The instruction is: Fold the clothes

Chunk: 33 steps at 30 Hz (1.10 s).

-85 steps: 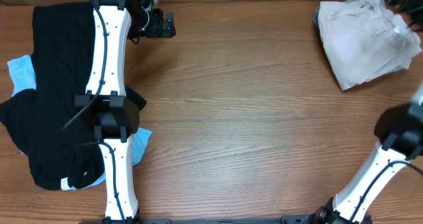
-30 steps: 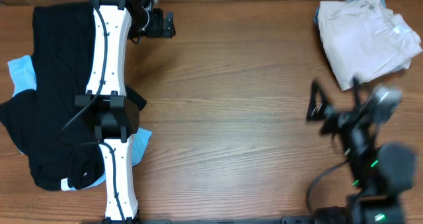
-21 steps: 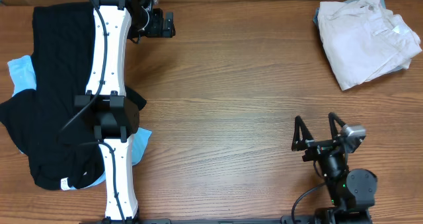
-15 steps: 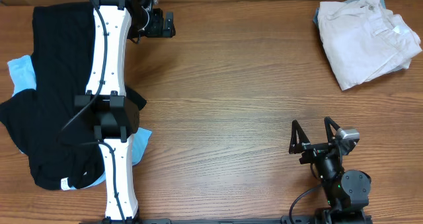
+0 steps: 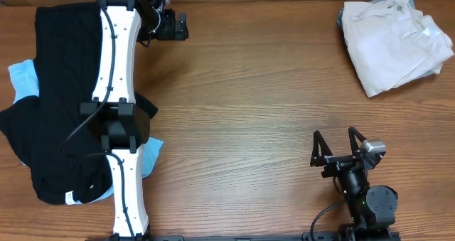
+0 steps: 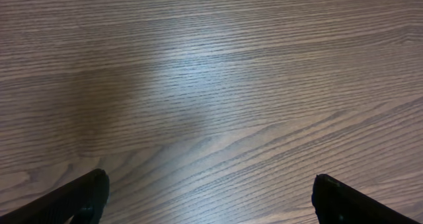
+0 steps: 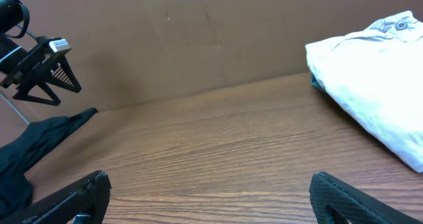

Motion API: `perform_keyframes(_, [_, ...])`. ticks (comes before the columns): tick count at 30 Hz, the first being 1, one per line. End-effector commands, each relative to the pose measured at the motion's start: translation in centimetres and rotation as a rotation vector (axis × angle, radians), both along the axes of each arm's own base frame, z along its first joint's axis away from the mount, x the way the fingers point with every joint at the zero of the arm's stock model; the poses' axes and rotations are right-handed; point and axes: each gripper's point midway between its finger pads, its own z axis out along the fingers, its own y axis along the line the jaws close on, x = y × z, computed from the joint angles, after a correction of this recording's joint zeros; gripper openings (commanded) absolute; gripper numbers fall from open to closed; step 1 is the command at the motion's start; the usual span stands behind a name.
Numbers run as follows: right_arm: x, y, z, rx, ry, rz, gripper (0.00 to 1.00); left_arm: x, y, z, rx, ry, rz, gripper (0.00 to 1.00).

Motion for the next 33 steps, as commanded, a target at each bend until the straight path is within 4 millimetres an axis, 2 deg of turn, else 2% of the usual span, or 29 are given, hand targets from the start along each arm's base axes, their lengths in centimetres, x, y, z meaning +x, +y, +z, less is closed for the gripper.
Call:
perform_keyframes(1, [0.0,0.0,-0.2,0.007,-0.003,-0.004,1.00,0.2,-0.1,1.0,-0.001,-0.026,0.002,1.00])
perform_keyframes(14, [0.0,0.0,-0.2,0.007,-0.003,-0.004,1.00,0.2,0.3,1.0,-0.001,-0.026,0.008,1.00])
perform_keyframes(17, [0.0,0.0,-0.2,0.007,-0.003,-0.004,1.00,0.1,0.4,2.4,-0.002,-0.052,0.010,1.00])
perform_keyframes(19, [0.0,0.0,-0.2,0.007,-0.003,-0.004,1.00,-0.3,0.3,4.6,-0.004,-0.095,0.007,1.00])
perform_keyframes(22, [0.0,0.0,-0.2,0.007,-0.003,-0.004,1.00,-1.4,0.0,9.6,-0.010,-0.190,0.001,1.00])
perform_keyframes(26, [0.0,0.0,-0.2,0.007,-0.003,-0.004,1.00,-4.7,0.2,17.1,-0.018,-0.329,0.001,1.00])
perform_keyframes(28, [0.0,0.0,-0.2,0.007,-0.003,-0.004,1.00,-7.0,0.3,19.9,-0.020,-0.371,0.001,1.00])
perform_keyframes(30, [0.0,0.0,-0.2,0.007,-0.003,-0.004,1.00,-9.8,0.5,21.8,-0.021,-0.392,0.001,1.00])
perform_keyframes(33, [0.0,0.0,-0.2,0.007,-0.003,-0.004,1.00,-14.1,0.9,22.7,-0.020,-0.384,0.005,1.00])
